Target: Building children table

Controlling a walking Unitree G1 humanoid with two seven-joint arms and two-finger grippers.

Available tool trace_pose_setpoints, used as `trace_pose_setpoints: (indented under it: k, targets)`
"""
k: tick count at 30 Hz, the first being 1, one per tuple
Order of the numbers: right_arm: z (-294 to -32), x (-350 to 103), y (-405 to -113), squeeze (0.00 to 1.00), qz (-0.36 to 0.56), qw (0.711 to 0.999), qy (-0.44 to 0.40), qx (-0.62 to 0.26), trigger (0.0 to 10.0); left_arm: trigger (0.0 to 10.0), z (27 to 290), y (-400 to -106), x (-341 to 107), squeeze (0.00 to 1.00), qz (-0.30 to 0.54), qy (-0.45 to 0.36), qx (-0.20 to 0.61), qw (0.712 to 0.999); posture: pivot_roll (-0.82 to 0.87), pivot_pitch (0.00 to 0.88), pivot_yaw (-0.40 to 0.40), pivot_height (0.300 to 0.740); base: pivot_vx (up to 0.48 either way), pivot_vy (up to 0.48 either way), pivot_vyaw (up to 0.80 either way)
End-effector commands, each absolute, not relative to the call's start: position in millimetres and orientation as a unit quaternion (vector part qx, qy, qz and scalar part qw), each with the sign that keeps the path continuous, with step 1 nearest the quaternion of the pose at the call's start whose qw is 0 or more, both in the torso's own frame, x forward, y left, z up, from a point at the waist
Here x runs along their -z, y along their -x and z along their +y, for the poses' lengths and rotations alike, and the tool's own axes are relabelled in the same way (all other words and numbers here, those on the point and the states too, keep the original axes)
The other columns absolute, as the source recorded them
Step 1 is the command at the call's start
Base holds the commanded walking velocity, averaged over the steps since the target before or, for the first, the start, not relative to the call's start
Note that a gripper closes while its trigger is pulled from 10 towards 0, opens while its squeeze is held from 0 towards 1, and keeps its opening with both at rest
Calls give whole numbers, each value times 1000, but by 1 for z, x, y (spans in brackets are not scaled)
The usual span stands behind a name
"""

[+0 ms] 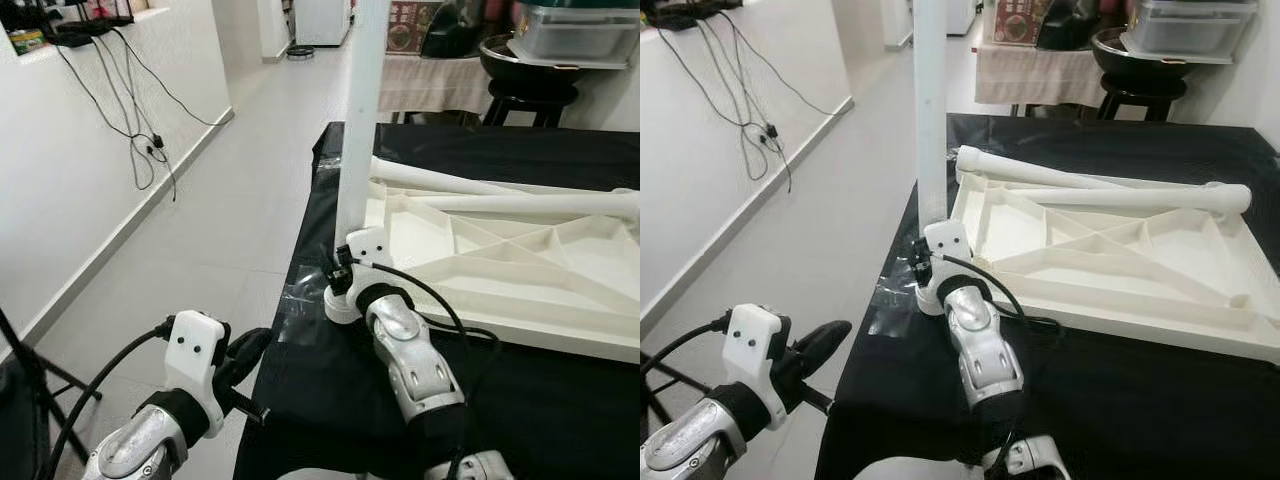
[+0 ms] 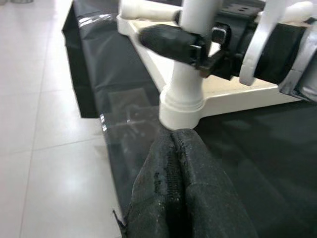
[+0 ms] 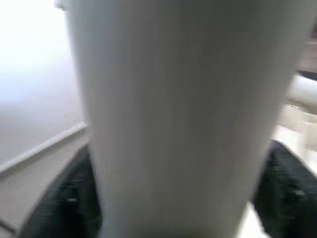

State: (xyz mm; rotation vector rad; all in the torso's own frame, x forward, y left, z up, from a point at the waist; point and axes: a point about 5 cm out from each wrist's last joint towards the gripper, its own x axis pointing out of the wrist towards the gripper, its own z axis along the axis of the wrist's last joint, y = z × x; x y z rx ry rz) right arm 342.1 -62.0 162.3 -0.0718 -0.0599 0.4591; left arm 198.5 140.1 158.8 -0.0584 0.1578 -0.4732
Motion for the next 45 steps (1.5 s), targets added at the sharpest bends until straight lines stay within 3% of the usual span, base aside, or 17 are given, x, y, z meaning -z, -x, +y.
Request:
trace_pose_setpoints:
  k: [1, 2, 5, 6, 10, 15, 16, 17, 18, 25, 32, 34, 35, 36, 38, 41, 45]
  targets:
    - [-51, -168, -342, 1000, -25, 955, 30, -293, 10000, 10000, 142, -199, -159, 0, 78, 19, 230, 970, 141, 64, -6, 740, 0, 0, 0]
    - [-52, -175, -346, 592, -36, 952, 35, -302, 10000, 10000, 142, -199, -160, 0, 77, 19, 230, 970, 138, 64, -13, 740, 0, 0, 0]
    - [-54, -179, -349, 592, -43, 950, 37, -307, 10000, 10000, 142, -199, -160, 0, 77, 19, 229, 970, 138, 64, -13, 740, 0, 0, 0]
    - [-56, -187, -354, 0, -54, 938, 51, -339, 10000, 10000, 142, -199, -159, 0, 77, 19, 228, 970, 139, 58, -19, 740, 0, 0, 0]
    - [-59, -200, -354, 0, -59, 847, 120, -515, 10000, 10000, 142, -199, -159, 0, 75, 19, 226, 971, 139, 54, -19, 740, 0, 0, 0]
    - [-63, -199, -361, 0, -32, 816, 151, -557, 10000, 10000, 142, -200, -159, 0, 76, 18, 228, 971, 132, 48, -9, 740, 0, 0, 0]
    - [-64, -199, -363, 0, -23, 810, 144, -568, 4314, 10000, 141, -201, -159, 0, 76, 18, 230, 970, 130, 41, -4, 740, 0, 0, 0]
    - [-64, -199, -363, 0, -23, 810, 144, -568, 4314, 10000, 141, -201, -159, 0, 76, 18, 230, 970, 130, 41, -4, 740, 0, 0, 0]
    - [-65, -199, -365, 0, -13, 802, 135, -581, 0, 10000, 140, -201, -159, 0, 77, 16, 235, 969, 131, 42, 0, 740, 0, 0, 0]
    - [-71, -190, -366, 0, 42, 755, 118, -644, 0, 10000, 137, -201, -157, 0, 81, 13, 244, 966, 131, 35, 4, 740, 0, 0, 0]
    - [-75, -177, -366, 0, 61, 766, 131, -627, 0, 10000, 137, -199, -156, 0, 84, 11, 245, 966, 141, 35, -10, 740, 0, 0, 0]
    - [-72, -160, -368, 0, 80, 828, 133, -540, 0, 10000, 138, -197, -155, 0, 84, 10, 241, 967, 155, 38, -33, 740, 0, 0, 0]
    - [-72, -160, -368, 0, 80, 828, 133, -540, 0, 10000, 138, -197, -155, 0, 84, 10, 241, 967, 155, 38, -33, 740, 0, 0, 0]
    - [-71, -151, -372, 0, 89, 888, 123, -435, 0, 10000, 139, -196, -155, 0, 85, 9, 238, 968, 155, 38, -33, 740, 0, 0, 0]
    - [-71, -151, -372, 0, 89, 888, 123, -435, 0, 10000, 139, -196, -155, 0, 85, 9, 238, 968, 155, 38, -33, 740, 0, 0, 0]
    - [-49, -135, -320, 0, 72, 940, 60, -327, 0, 10000, 142, -196, -156, 0, 84, 13, 230, 969, 118, 62, -10, 740, 0, 0, 0]
    - [-46, -139, -315, 0, 60, 941, 54, -328, 0, 10000, 137, -199, -154, 0, 85, 19, 239, 967, 94, 54, -8, 740, 0, 0, 0]
